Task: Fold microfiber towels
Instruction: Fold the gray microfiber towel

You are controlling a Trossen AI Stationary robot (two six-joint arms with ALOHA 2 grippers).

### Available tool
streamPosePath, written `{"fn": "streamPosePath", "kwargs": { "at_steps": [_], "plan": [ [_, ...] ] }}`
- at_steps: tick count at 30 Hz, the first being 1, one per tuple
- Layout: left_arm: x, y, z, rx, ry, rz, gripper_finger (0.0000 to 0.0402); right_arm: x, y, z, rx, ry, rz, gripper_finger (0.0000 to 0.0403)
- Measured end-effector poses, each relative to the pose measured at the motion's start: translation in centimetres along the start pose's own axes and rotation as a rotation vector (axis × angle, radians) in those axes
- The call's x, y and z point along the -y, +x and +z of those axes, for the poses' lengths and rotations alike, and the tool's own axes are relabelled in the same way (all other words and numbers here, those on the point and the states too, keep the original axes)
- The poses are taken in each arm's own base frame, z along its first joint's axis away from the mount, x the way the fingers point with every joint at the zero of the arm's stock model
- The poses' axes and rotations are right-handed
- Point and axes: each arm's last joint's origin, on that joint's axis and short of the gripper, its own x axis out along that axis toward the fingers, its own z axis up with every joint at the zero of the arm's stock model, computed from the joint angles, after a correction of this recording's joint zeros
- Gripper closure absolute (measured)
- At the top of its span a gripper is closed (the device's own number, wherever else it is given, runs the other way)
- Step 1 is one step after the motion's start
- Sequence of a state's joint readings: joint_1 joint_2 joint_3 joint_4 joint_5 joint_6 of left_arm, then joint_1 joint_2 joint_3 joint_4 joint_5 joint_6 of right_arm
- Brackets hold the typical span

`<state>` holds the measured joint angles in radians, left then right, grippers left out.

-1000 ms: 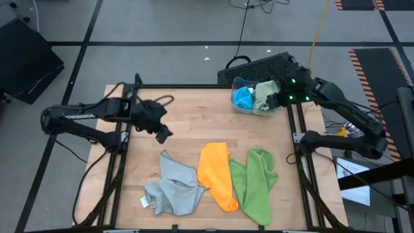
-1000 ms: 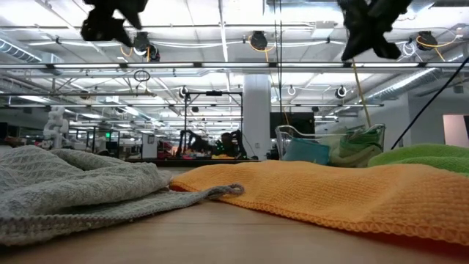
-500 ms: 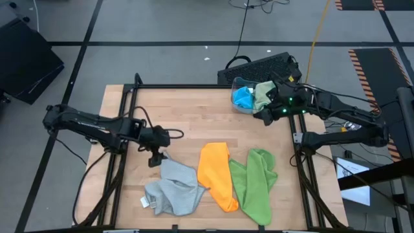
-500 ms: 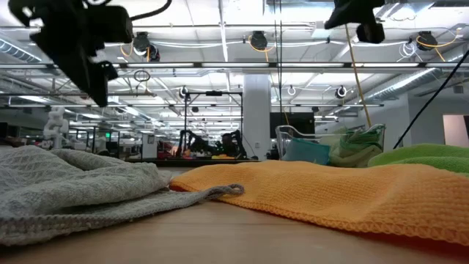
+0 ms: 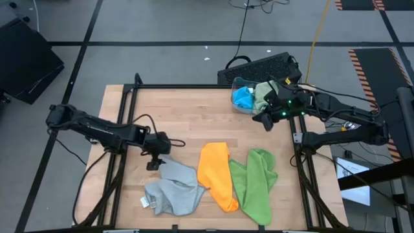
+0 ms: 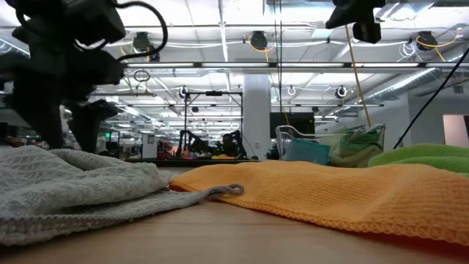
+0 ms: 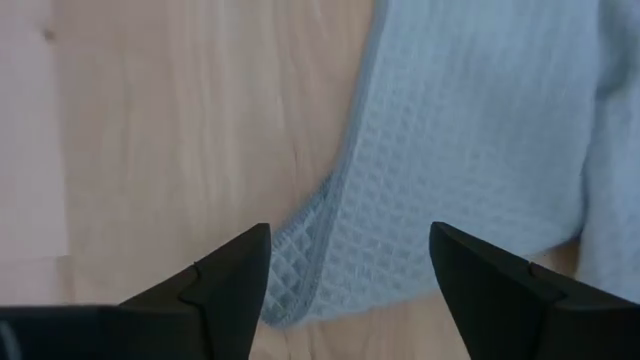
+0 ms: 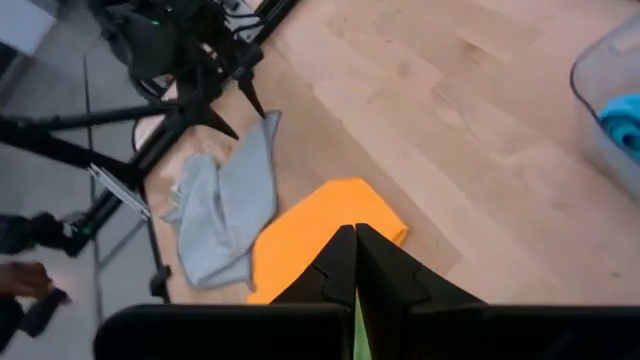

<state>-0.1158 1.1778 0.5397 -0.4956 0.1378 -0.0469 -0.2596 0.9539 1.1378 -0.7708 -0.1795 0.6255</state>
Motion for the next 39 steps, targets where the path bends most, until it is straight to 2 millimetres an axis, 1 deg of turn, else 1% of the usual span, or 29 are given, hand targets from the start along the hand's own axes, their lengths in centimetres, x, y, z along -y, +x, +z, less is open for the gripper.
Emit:
{"fn": "streamPosePath", "kwargs": {
  "at_steps": [3, 7, 12, 17, 18, 20, 23, 26, 29, 31, 35, 39],
  "plan": [
    [-0.2, 1.2, -0.1, -0.060, 0.030, 0.003, 0.0137, 0.3, 0.3, -0.2, -0.007, -0.063, -0.010, 0.0403],
    [-0.4, 2.5, -0.3, -0.130, 0.054, 0.009, 0.0179, 1.0, 0.7, -0.3, -0.015, -0.093, -0.034, 0.0403],
    [-0.5, 3.0, 0.1, -0.143, 0.043, 0.018, 0.0259, 1.7, 0.8, -0.1, -0.009, -0.123, -0.060, 0.0403],
    [-0.4, 2.5, 0.8, -0.135, 0.001, 0.011, 0.0355, 2.1, 0.7, 0.7, 0.055, -0.179, -0.064, 0.0403],
    [-0.4, 2.2, 1.3, -0.126, -0.010, 0.012, 0.0376, 2.2, 0.6, 0.9, 0.071, -0.187, -0.064, 0.0403],
    [-0.2, 1.5, 2.4, -0.113, -0.036, 0.014, 0.0391, 2.4, 0.5, 1.4, 0.108, -0.195, -0.066, 0.0403],
    [0.0, 0.0, 4.5, -0.074, -0.064, 0.026, 0.0383, 2.6, 0.7, 2.3, 0.171, -0.192, -0.063, 0.0403],
    [0.3, -2.0, 7.0, -0.003, -0.100, 0.073, 0.0386, 2.8, 1.5, 3.3, 0.206, -0.171, -0.051, 0.0403],
    [0.5, -4.2, 9.3, 0.076, -0.139, 0.135, 0.0395, 2.7, 2.7, 4.3, 0.207, -0.204, 0.043, 0.0403],
    [0.6, -5.6, 10.7, 0.142, -0.186, 0.182, 0.0392, 2.7, 3.8, 4.9, 0.194, -0.221, 0.114, 0.0403],
    [0.8, -8.6, 12.8, 0.252, -0.271, 0.271, 0.0379, 2.6, 6.1, 5.9, 0.164, -0.248, 0.249, 0.0403],
    [1.0, -11.2, 14.3, 0.346, -0.330, 0.326, 0.0388, 2.6, 8.4, 6.2, 0.111, -0.268, 0.348, 0.0403]
  ]
}}
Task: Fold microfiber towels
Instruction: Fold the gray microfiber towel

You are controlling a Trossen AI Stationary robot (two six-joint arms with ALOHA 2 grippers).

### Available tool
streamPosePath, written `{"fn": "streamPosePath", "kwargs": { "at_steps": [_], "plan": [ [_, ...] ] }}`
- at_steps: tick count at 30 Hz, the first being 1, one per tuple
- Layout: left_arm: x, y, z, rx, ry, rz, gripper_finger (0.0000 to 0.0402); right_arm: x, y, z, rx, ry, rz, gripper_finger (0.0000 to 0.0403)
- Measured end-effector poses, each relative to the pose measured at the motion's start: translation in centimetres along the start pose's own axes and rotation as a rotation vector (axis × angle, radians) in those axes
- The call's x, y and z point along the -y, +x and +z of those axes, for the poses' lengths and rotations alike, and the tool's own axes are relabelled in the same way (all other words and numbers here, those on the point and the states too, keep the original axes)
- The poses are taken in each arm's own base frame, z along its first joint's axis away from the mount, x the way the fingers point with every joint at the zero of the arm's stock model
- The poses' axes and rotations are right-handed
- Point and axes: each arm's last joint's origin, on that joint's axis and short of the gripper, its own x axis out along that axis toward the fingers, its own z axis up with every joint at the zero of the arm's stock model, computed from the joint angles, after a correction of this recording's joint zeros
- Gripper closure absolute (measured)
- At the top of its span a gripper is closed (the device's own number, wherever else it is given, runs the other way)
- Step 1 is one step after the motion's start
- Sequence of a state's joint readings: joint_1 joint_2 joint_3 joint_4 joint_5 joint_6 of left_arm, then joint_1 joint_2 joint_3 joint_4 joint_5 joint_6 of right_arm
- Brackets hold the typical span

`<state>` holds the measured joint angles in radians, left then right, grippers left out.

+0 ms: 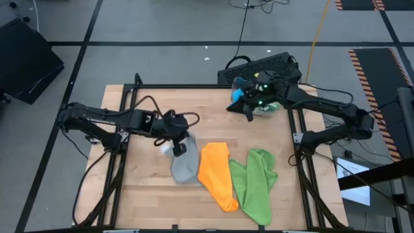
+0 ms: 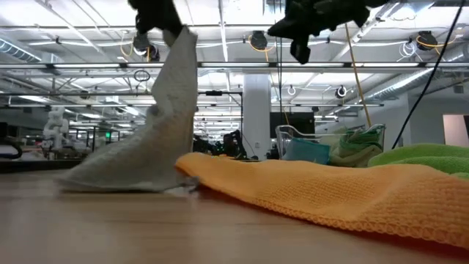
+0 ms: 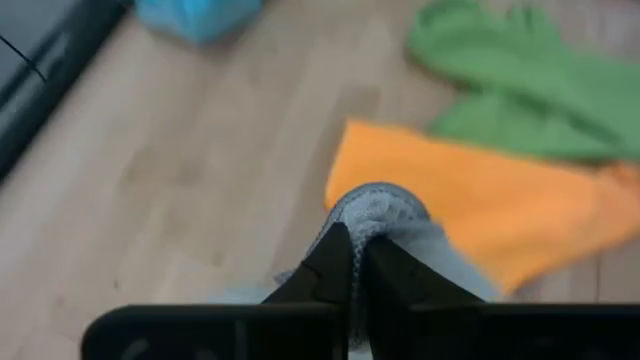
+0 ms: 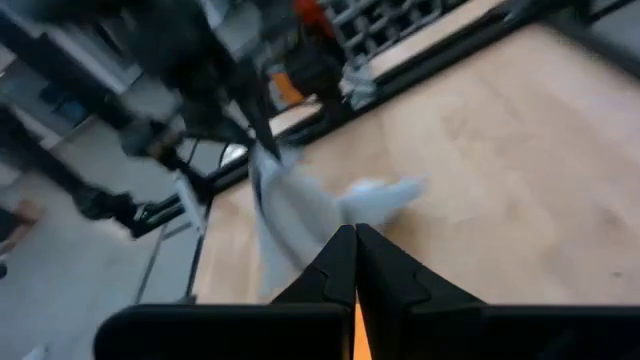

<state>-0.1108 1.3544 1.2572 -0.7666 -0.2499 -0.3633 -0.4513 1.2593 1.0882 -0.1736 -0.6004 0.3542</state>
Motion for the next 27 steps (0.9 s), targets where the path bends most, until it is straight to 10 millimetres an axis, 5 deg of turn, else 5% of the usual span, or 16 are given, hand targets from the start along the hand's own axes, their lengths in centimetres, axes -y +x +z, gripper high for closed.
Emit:
{"fn": "streamPosePath", "kwargs": {
  "at_steps": [7, 12, 20, 27],
  "plan": [
    [-0.3, -3.3, 3.7, 0.188, -0.052, 0.056, 0.0381, 0.3, 3.1, -0.6, -0.042, -0.008, 0.071, 0.0353],
    [-0.7, -5.1, 5.6, 0.293, 0.007, 0.070, 0.0384, -1.5, 4.4, -0.2, 0.025, -0.003, 0.166, 0.0296],
    [-1.8, -5.4, 6.6, 0.331, 0.035, 0.096, 0.0380, -5.3, 5.5, -0.2, 0.186, 0.001, 0.166, 0.0242],
    [-3.5, -5.2, 7.0, 0.339, -0.017, 0.176, 0.0395, -8.1, 7.2, -2.6, 0.187, -0.168, -0.022, 0.0223]
  ]
}}
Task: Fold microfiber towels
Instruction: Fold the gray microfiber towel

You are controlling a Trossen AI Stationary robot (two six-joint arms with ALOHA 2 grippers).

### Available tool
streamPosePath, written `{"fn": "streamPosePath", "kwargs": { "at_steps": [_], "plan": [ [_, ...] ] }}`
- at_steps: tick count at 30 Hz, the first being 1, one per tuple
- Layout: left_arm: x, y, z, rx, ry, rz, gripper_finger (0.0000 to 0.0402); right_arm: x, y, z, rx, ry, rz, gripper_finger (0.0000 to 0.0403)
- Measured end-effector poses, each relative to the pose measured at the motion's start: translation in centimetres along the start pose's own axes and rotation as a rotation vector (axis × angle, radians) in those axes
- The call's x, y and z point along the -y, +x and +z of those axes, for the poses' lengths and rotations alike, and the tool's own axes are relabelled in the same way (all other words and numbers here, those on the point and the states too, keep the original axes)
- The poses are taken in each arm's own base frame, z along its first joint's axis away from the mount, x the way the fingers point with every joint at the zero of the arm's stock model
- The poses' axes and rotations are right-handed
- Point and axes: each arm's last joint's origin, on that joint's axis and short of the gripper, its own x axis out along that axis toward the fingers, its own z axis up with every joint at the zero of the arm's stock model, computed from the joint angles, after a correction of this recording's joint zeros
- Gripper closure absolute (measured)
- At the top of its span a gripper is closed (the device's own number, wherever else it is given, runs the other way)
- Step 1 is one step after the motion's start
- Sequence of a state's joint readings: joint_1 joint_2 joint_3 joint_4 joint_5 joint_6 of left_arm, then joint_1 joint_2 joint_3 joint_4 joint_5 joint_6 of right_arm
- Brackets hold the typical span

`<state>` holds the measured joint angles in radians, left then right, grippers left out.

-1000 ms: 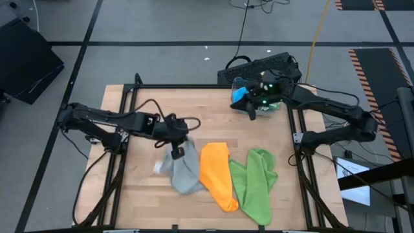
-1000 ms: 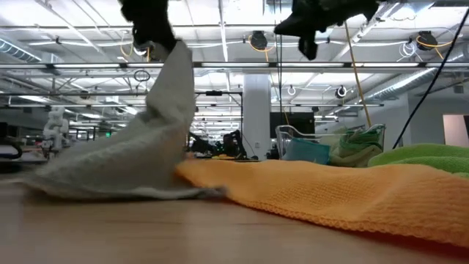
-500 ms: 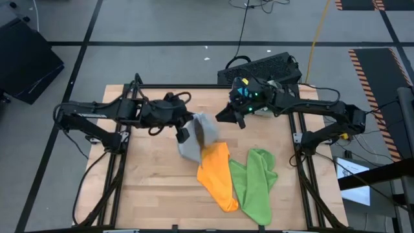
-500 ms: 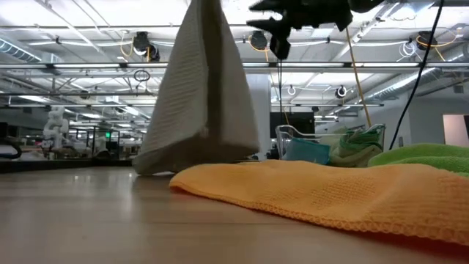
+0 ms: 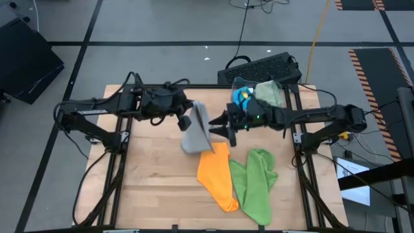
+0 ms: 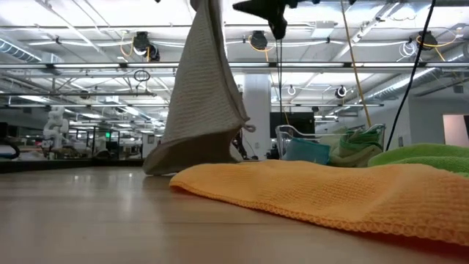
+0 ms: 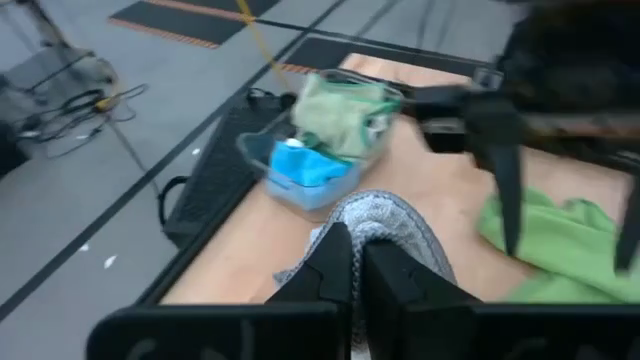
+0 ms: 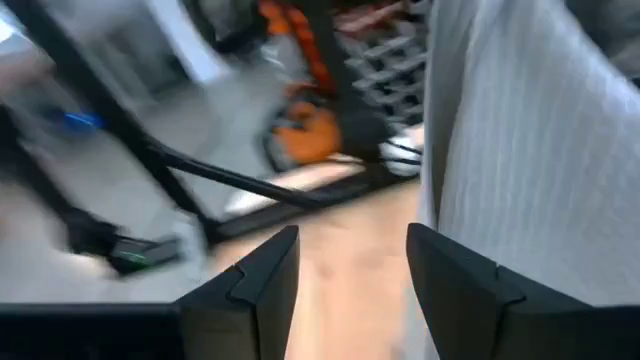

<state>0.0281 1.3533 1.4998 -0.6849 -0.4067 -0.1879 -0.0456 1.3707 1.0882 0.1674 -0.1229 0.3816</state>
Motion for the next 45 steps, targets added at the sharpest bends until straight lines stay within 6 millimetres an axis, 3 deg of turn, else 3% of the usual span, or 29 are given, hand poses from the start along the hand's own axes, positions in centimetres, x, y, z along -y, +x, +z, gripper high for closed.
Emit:
{"fn": "streamPosePath", "kwargs": {
  "at_steps": [4, 9, 18, 23, 27, 33, 39, 45],
  "plan": [
    [-0.6, 0.2, 0.1, 0.003, -0.024, 0.022, 0.0386, -1.3, 0.7, -1.3, 0.018, -0.114, -0.164, 0.0222],
    [-0.6, 0.2, 0.2, 0.005, -0.001, 0.008, 0.0388, -1.2, 2.3, -2.6, 0.051, -0.142, -0.345, 0.0222],
    [-0.5, 0.2, 0.2, 0.004, -0.011, 0.004, 0.0382, 0.6, 5.5, -3.9, 0.118, -0.134, -0.317, 0.0237],
    [-0.3, 0.2, 0.1, 0.003, -0.004, -0.006, 0.0396, 1.3, 5.4, -3.6, 0.115, -0.124, -0.341, 0.0277],
    [-0.3, 0.2, 0.1, 0.002, -0.007, -0.011, 0.0382, 2.1, 5.3, -3.4, 0.109, -0.120, -0.367, 0.0315],
    [-0.3, 0.2, 0.0, -0.014, 0.003, -0.008, 0.0392, 2.7, 5.2, -3.3, 0.093, -0.101, -0.343, 0.0392],
    [-0.6, 0.1, -1.0, -0.107, 0.038, 0.022, 0.0377, 2.5, 4.6, -3.3, 0.002, -0.065, -0.257, 0.0393],
    [-0.7, 0.0, -1.8, -0.195, 0.025, -0.012, 0.0314, 1.7, 2.2, -2.5, -0.051, 0.080, -0.257, 0.0399]
  ]
}}
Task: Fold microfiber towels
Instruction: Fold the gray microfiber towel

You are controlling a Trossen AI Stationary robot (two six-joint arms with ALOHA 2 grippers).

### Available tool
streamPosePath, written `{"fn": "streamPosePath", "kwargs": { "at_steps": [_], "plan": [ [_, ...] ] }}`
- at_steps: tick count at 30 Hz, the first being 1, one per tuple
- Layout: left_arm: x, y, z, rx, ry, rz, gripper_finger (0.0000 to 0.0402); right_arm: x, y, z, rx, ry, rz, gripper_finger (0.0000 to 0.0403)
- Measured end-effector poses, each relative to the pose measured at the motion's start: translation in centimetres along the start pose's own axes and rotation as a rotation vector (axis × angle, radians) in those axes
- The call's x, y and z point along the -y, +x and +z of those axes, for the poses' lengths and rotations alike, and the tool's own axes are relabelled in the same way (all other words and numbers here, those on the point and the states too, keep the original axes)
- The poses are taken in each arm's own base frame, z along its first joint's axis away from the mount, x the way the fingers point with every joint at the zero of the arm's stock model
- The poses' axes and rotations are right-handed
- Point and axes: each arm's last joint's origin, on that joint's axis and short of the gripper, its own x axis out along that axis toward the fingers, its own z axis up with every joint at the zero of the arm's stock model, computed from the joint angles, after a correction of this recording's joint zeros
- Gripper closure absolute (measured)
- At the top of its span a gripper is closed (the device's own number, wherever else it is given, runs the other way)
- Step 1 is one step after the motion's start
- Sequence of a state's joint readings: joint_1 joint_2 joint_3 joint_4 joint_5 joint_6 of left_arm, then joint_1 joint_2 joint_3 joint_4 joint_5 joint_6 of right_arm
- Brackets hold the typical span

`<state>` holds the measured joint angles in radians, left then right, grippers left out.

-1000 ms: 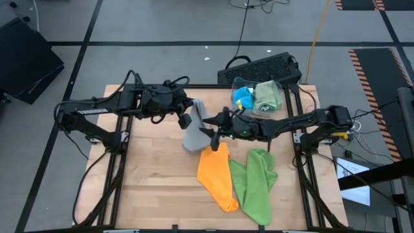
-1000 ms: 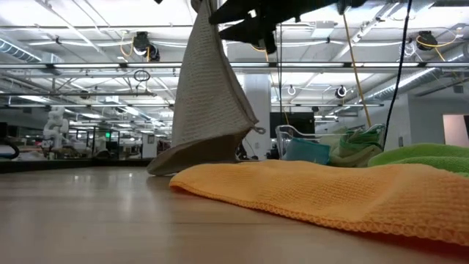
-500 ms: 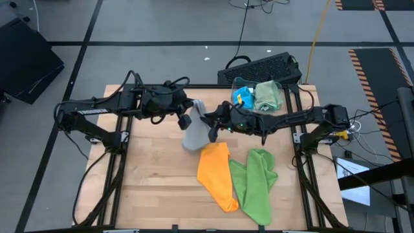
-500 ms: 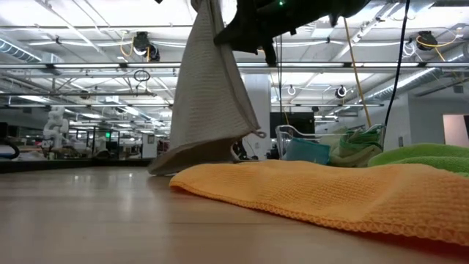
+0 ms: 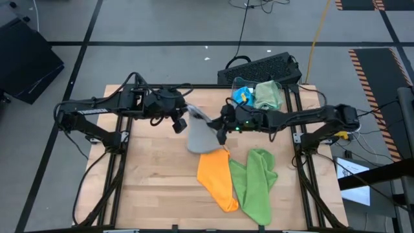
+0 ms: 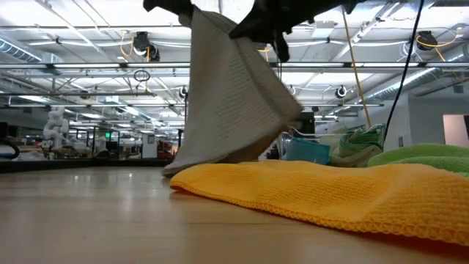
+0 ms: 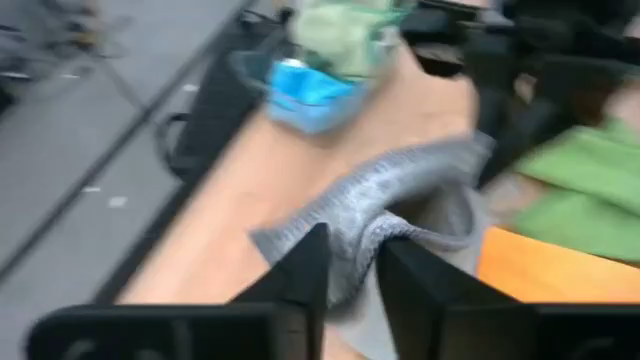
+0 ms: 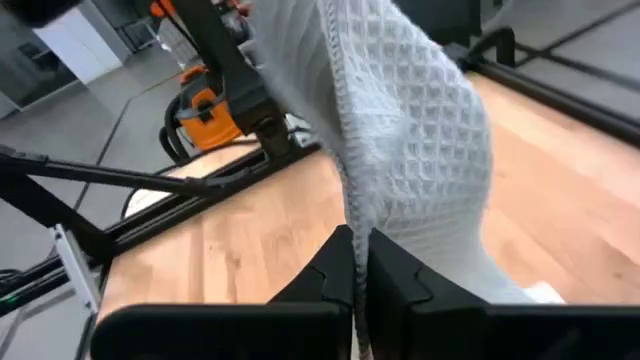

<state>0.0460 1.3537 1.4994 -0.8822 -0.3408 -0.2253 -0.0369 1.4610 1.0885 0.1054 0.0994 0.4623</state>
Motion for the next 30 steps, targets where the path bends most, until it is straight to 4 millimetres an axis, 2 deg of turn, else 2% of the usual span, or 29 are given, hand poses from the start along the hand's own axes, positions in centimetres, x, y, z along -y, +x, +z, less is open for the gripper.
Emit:
{"fn": "streamPosePath", "kwargs": {
  "at_steps": [5, 8, 13, 16, 19, 23, 30],
  "plan": [
    [0.4, -0.4, 0.4, -0.011, -0.172, -0.228, 0.0215, -0.1, -2.1, 0.3, -0.056, -0.018, -0.021, 0.0401],
    [0.6, -0.4, 0.6, -0.016, -0.278, -0.295, 0.0157, 0.1, -2.6, -0.1, -0.118, -0.087, -0.051, 0.0401],
    [0.9, -0.6, 1.4, 0.062, -0.270, -0.347, 0.0106, 0.5, -2.8, -0.8, -0.197, -0.161, -0.079, 0.0402],
    [1.1, -0.7, 1.7, 0.105, -0.220, -0.339, 0.0100, 0.6, -2.8, -1.0, -0.217, -0.173, -0.085, 0.0402],
    [1.4, 0.2, 1.5, 0.082, -0.147, -0.326, 0.0102, 0.7, -2.8, -0.7, -0.198, -0.153, -0.084, 0.0402],
    [3.0, 2.9, 0.5, -0.008, -0.079, -0.320, 0.0118, 1.1, -2.8, -0.6, -0.192, -0.104, -0.101, 0.0402],
    [6.6, 8.0, -2.1, -0.175, -0.108, -0.312, 0.0154, 2.5, -2.7, 0.0, -0.175, 0.015, -0.153, 0.0402]
  ]
}}
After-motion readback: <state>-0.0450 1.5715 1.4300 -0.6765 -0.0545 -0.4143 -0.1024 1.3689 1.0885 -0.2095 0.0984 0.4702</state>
